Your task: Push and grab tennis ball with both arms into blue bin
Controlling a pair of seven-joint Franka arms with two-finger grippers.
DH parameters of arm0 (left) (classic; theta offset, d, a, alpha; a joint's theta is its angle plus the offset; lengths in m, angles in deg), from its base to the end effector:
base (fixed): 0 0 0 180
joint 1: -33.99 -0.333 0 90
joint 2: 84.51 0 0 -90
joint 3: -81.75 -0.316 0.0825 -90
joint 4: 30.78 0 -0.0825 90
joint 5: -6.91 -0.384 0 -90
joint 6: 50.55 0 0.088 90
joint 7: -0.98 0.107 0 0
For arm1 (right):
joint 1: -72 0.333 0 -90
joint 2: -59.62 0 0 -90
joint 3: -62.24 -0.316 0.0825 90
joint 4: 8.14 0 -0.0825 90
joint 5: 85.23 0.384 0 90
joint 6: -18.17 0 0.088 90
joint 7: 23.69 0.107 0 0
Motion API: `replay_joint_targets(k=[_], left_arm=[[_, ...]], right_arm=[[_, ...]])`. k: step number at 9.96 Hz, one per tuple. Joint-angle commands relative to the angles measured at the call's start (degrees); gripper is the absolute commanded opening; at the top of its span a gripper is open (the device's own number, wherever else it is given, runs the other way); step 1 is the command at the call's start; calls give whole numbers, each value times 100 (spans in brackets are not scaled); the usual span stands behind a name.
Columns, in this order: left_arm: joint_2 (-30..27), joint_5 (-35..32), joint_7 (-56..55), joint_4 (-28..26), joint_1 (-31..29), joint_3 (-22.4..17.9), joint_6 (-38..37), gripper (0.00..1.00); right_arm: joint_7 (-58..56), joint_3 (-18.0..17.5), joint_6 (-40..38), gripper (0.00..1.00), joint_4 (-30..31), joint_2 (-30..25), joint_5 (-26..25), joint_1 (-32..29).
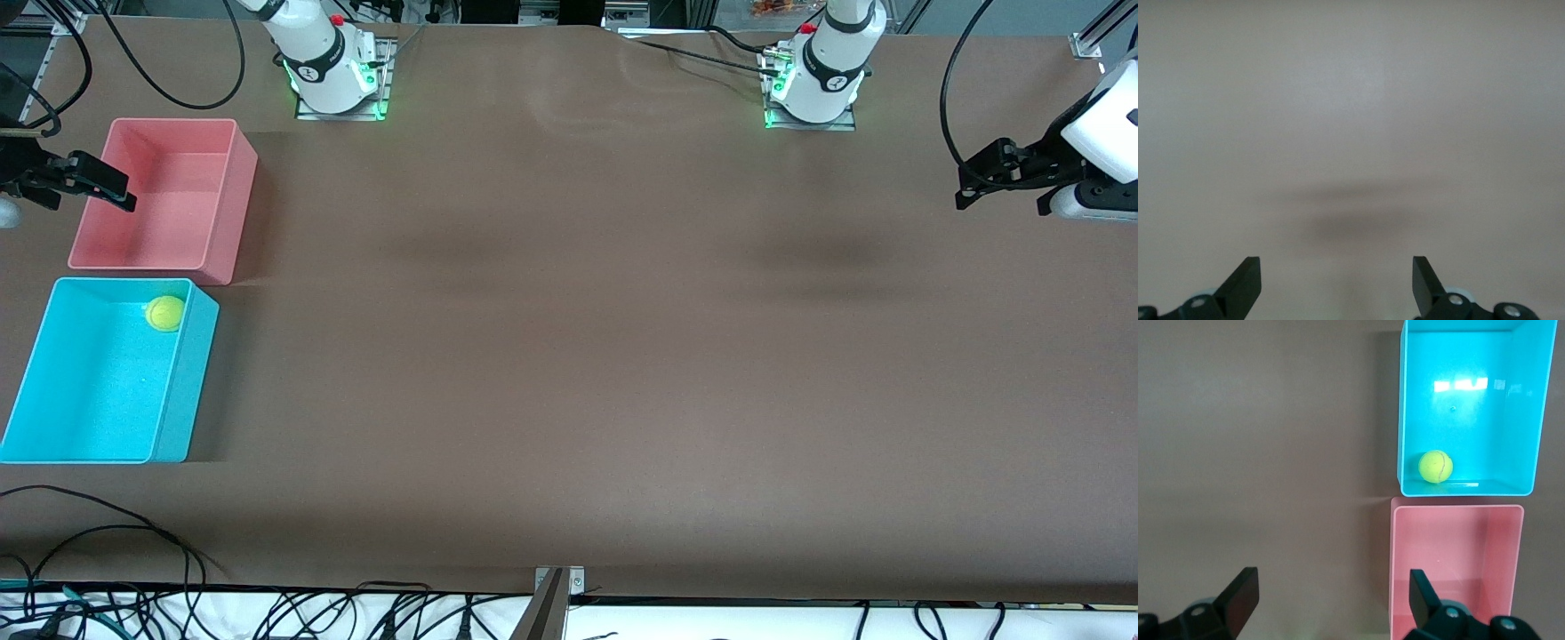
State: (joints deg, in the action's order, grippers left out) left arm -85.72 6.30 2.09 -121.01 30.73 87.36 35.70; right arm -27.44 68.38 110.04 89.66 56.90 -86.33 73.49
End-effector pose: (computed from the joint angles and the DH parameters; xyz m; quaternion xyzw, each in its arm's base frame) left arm 0.5407 -0.0216 0.6286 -0.9992 0.0299 0.0242 0.0066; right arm 0.5371 -0.0469 0.5888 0.9996 -0.0071 -0.0286 0.0050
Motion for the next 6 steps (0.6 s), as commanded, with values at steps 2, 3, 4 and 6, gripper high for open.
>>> replay_joint_targets(k=[2,3,4,6], left_arm=[[86,-203,4,146,-9,36,-144,100],[86,-212,4,155,17,36,-109,100],[86,-212,-5,155,61,45,-109,100],[86,-212,4,155,53,45,-109,100]], right_arm=[[5,28,33,100,134,-158,-5,-53],[5,19,33,100,125,-158,-5,-53],[5,28,33,100,125,-158,-13,-53],[5,28,33,100,117,-149,-5,-61]])
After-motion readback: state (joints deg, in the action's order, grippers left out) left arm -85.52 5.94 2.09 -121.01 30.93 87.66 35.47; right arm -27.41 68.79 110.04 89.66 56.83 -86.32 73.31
